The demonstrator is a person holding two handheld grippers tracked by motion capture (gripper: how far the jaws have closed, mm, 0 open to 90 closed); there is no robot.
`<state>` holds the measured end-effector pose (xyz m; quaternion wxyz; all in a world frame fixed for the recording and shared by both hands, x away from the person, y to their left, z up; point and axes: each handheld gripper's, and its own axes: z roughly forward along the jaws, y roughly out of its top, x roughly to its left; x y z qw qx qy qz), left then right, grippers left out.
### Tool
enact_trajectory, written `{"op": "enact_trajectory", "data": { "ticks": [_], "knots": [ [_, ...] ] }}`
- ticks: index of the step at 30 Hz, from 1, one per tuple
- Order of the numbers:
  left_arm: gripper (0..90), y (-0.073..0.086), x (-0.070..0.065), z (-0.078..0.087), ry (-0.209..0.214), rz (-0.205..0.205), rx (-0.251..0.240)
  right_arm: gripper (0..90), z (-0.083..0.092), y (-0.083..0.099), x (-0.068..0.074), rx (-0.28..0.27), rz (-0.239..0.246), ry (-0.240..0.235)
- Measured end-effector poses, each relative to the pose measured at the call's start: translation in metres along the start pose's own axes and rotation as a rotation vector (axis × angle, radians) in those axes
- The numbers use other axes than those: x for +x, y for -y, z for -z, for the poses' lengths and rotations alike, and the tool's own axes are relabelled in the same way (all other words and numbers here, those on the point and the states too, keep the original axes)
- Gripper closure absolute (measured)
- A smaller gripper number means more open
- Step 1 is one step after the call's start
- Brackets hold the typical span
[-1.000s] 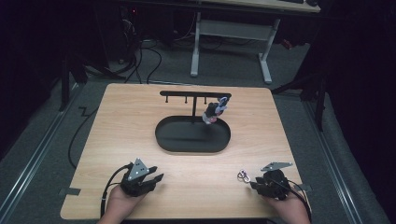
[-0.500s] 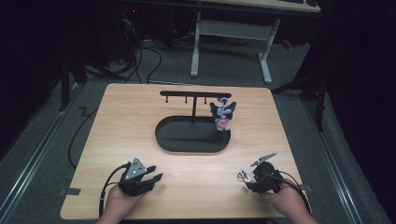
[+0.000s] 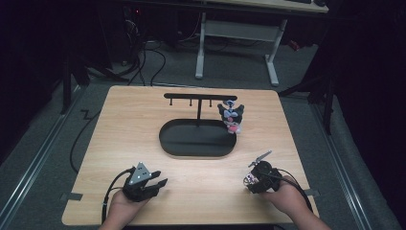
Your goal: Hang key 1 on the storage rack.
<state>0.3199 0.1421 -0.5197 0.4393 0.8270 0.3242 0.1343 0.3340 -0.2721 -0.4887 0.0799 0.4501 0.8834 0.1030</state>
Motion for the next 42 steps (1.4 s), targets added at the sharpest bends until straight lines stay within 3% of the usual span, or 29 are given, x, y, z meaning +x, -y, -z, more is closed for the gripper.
{"op": "enact_trajectory", "data": {
  "ticks": [21, 31, 42],
  "knots": [
    [58.4, 0.001, -0.001, -0.002, 0.013, -0.006, 0.015, 75.6, 0.006, -0.011, -0.006, -0.090, 0.012, 0.031],
    [58.4, 0.001, -0.001, -0.003, 0.016, -0.007, 0.019, 79.8, 0.009, -0.013, -0.017, -0.114, -0.030, 0.037],
    [58.4, 0.002, -0.002, -0.004, 0.017, -0.010, 0.025, 85.5, 0.005, -0.009, -0.025, -0.092, -0.040, -0.003]
  ]
}}
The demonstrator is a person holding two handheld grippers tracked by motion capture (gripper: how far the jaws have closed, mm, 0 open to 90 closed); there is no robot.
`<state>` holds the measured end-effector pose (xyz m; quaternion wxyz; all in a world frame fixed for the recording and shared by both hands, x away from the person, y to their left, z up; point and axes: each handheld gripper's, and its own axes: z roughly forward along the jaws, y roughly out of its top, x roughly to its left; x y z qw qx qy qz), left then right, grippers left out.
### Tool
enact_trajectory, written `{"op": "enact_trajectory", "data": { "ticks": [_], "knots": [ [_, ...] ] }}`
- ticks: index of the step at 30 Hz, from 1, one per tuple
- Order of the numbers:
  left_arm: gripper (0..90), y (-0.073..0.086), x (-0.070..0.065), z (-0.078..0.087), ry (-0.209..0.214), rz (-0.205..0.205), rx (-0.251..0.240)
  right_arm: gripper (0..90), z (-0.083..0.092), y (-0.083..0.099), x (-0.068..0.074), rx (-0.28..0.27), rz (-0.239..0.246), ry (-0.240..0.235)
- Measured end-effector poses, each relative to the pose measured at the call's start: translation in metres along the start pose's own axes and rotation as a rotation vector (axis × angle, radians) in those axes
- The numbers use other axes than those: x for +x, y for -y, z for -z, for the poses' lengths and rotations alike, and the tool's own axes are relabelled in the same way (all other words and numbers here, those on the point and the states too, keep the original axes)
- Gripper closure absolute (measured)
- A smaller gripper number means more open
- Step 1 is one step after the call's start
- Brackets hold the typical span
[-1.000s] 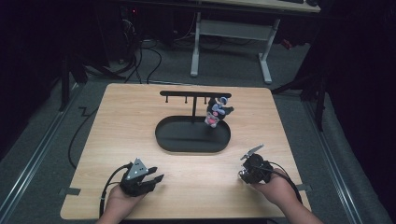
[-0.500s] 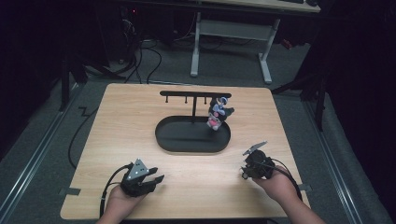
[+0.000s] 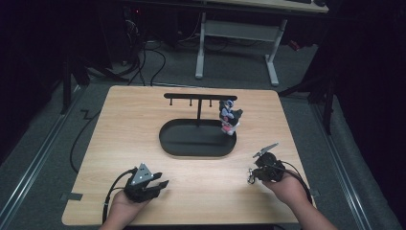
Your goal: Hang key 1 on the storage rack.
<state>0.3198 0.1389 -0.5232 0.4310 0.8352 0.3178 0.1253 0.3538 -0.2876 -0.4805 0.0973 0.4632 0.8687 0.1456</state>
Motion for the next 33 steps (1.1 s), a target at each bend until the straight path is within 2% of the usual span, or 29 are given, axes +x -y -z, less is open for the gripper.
{"op": "enact_trajectory", "data": {
  "ticks": [7, 14, 27, 33],
  "knots": [
    [58.4, 0.001, 0.000, -0.001, -0.001, 0.001, 0.002, 88.1, -0.005, 0.004, -0.004, 0.001, -0.021, -0.034],
    [58.4, 0.001, 0.000, -0.001, -0.005, 0.001, 0.002, 88.9, -0.004, 0.006, -0.005, -0.012, -0.016, -0.045],
    [58.4, 0.000, 0.000, 0.000, -0.010, -0.005, -0.010, 89.1, 0.029, 0.003, -0.007, -0.071, -0.041, -0.082],
    [58.1, 0.000, 0.000, 0.002, -0.012, -0.006, -0.017, 89.1, 0.040, -0.005, -0.008, -0.096, -0.022, -0.078]
  ]
}}
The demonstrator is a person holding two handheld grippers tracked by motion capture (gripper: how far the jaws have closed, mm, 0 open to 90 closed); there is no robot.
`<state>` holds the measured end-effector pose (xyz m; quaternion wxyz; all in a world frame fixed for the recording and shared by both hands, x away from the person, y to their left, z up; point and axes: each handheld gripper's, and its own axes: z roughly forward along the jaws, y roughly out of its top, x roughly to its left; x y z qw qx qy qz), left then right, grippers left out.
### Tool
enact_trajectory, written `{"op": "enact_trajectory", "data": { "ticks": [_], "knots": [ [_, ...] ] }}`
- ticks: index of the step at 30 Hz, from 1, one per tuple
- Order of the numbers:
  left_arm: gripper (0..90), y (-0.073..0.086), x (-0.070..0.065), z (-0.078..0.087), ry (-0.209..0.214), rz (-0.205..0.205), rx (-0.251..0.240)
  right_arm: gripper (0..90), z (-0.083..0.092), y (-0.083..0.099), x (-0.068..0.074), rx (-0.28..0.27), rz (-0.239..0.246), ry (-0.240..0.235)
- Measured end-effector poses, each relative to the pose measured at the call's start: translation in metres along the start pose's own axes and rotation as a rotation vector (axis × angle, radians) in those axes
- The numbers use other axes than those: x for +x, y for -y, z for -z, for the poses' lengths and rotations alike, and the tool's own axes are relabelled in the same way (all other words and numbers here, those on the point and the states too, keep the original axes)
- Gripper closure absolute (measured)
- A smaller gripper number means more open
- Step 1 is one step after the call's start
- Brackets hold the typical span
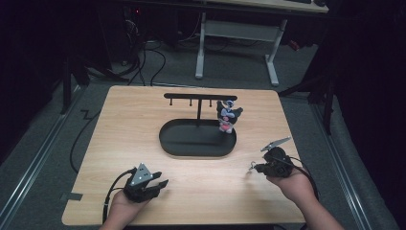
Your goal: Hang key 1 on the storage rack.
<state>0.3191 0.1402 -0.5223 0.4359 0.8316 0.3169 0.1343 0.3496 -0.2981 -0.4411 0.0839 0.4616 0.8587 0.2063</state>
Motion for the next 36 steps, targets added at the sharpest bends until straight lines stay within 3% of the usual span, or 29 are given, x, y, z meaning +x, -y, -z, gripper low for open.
{"op": "enact_trajectory", "data": {
  "ticks": [21, 36],
  "knots": [
    [56.2, 0.000, 0.001, 0.002, -0.020, 0.002, -0.017, 89.1, 0.010, -0.030, 0.013, 0.022, 0.037, -0.023],
    [43.0, 0.000, 0.004, 0.002, -0.047, 0.001, -0.033, 89.1, 0.010, -0.061, 0.023, 0.020, 0.077, -0.035]
  ]
}}
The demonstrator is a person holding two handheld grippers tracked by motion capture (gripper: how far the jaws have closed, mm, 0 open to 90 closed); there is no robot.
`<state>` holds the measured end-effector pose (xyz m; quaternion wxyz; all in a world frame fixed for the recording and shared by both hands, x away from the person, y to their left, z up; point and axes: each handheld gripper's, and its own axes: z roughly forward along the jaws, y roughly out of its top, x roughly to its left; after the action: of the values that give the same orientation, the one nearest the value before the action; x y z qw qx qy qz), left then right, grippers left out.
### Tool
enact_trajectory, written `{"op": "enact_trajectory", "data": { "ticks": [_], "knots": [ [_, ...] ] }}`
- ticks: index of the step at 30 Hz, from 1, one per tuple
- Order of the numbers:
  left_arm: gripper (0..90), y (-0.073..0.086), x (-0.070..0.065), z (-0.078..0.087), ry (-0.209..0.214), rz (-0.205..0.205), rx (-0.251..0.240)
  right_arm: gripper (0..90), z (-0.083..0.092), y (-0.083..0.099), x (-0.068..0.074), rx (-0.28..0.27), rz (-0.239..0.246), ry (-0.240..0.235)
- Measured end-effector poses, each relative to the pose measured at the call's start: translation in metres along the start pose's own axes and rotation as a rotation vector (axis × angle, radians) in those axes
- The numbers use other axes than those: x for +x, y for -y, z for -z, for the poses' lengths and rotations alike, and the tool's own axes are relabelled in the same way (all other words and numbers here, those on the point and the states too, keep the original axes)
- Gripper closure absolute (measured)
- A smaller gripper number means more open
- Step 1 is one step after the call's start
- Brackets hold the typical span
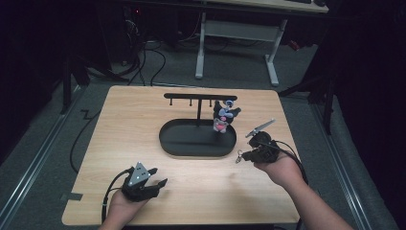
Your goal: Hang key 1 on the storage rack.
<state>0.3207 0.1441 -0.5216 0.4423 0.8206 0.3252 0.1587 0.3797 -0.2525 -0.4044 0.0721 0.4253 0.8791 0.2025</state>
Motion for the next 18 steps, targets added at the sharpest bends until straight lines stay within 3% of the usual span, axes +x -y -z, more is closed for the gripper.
{"op": "enact_trajectory", "data": {
  "ticks": [18],
  "knots": [
    [43.2, 0.001, 0.004, 0.003, 0.003, 0.006, -0.009, 89.1, 0.002, -0.059, 0.010, 0.003, 0.030, -0.018]
  ]
}}
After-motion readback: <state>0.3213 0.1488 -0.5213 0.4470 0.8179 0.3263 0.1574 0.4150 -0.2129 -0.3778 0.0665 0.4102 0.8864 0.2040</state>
